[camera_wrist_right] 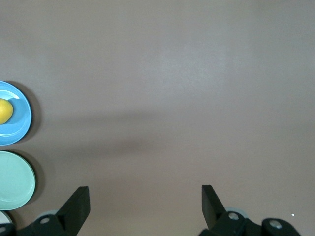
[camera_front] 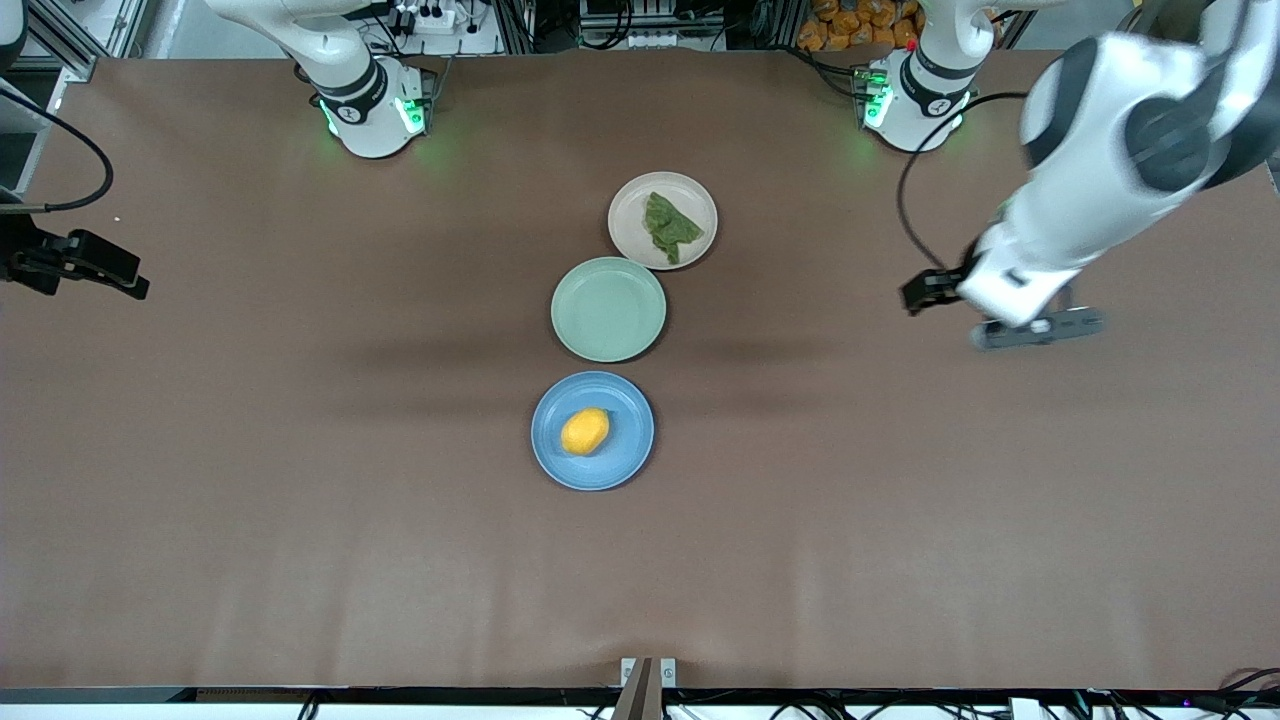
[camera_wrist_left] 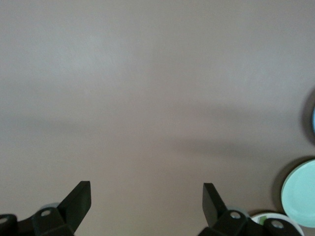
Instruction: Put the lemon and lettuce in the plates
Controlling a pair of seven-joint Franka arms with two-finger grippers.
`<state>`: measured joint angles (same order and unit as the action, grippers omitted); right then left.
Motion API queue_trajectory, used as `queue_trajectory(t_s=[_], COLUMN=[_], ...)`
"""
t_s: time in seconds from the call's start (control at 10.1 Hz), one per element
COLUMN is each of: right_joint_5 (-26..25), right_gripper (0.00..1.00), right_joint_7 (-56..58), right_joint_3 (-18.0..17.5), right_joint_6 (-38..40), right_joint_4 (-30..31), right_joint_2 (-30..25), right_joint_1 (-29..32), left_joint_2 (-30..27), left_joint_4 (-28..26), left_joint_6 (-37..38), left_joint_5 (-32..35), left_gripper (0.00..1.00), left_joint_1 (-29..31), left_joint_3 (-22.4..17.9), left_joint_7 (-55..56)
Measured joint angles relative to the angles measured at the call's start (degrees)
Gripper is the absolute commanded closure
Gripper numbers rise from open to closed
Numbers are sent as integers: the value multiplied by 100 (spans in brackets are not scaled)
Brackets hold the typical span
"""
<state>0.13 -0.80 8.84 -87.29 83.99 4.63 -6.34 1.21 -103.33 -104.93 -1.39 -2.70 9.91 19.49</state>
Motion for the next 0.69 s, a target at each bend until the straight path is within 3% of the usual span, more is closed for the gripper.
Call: queue_trajectory(t_s=[0.3,0.69], right_joint_5=[0,0], right_gripper=[0,0], right_joint_7=[0,0], right_joint_3=[5,12], right_joint_6=[-1,2], right_joint_4=[0,3], right_joint_2=[4,6], right_joint_1=[-2,1], left_joint_2=[-126,-127], left_joint_4=[586,1262], left_joint_6=[219,1088], left_joint_5=[151,196], left_gripper=[0,0], left_joint_1=[0,-89], left_joint_3=[-56,-49], left_joint_7=[-376,-568])
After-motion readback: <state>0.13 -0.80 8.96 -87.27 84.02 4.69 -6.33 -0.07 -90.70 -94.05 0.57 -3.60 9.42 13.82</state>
